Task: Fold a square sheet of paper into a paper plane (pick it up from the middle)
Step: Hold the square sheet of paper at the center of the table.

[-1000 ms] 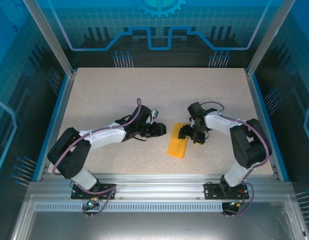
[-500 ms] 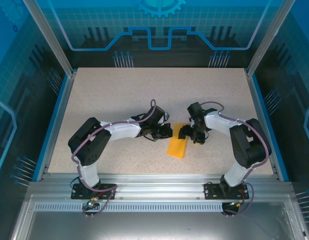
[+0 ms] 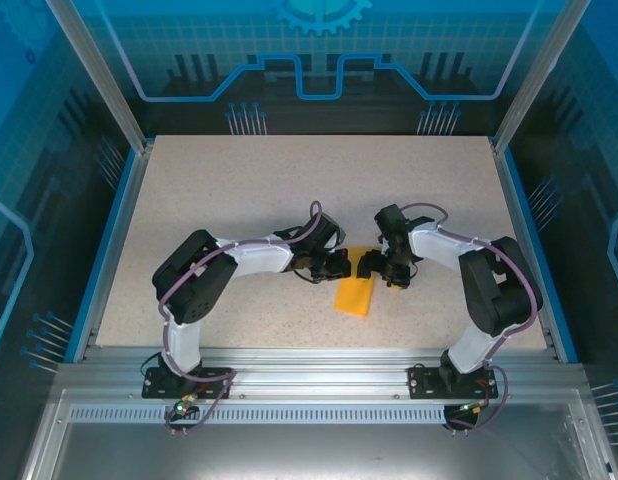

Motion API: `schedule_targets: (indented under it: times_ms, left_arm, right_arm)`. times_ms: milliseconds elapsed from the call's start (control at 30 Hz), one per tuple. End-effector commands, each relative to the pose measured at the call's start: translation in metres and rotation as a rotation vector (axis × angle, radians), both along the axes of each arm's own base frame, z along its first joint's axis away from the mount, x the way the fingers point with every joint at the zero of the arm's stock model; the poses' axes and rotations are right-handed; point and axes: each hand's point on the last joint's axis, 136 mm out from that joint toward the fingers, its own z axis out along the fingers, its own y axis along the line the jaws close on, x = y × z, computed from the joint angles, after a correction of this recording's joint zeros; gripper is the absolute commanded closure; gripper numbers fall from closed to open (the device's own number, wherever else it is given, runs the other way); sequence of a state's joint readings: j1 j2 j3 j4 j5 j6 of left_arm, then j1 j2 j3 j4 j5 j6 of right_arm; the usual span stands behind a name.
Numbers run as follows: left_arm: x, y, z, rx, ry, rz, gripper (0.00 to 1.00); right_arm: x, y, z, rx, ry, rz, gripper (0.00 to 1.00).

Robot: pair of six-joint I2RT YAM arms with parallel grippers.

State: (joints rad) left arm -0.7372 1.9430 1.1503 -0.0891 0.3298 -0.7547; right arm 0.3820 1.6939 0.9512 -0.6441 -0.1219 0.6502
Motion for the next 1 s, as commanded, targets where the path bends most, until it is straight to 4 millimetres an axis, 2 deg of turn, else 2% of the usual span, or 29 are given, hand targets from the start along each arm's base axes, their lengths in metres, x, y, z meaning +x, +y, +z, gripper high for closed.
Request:
schedule_targets:
  times_ms: [0,267,400,500,633,700,800,900,967]
  left_arm:
    - [-0.005,-0.004,-0.009,0.023,0.04,-0.012,1.0]
    - [-0.011,0.005,-0.034,0.097,0.091,0.004,1.0]
    - [-0.015,0.011,-0.041,0.126,0.098,0.007,1.0]
    - [-0.018,0.014,-0.044,0.138,0.102,0.007,1.0]
    - [-0.02,0.017,-0.046,0.149,0.103,0.004,1.0]
    - [-0.019,0.017,-0.046,0.149,0.103,0.004,1.0]
    - [-0.018,0.016,-0.045,0.148,0.1,0.004,1.0]
    - [-0.018,0.016,-0.046,0.147,0.101,0.003,1.0]
    - [-0.019,0.014,-0.045,0.146,0.101,-0.001,1.0]
  right_arm:
    - [-0.013,-0.009,-0.03,-0.074,0.055,0.023,0.22]
    - [-0.013,-0.009,-0.029,-0.073,0.054,0.023,0.22]
    - [-0.008,-0.007,-0.021,-0.062,0.03,0.027,0.22]
    - [0.001,-0.005,-0.002,-0.039,-0.032,0.02,0.21]
    - [0.013,-0.004,0.04,0.088,-0.166,-0.034,0.23]
    - [0.012,-0.001,0.054,0.175,-0.214,-0.052,0.3]
    - [0.01,0.016,0.07,0.323,-0.254,-0.041,0.47]
    - [0.005,0.029,0.069,0.424,-0.244,-0.039,0.69]
    - [0.003,0.033,0.064,0.456,-0.235,-0.045,0.75]
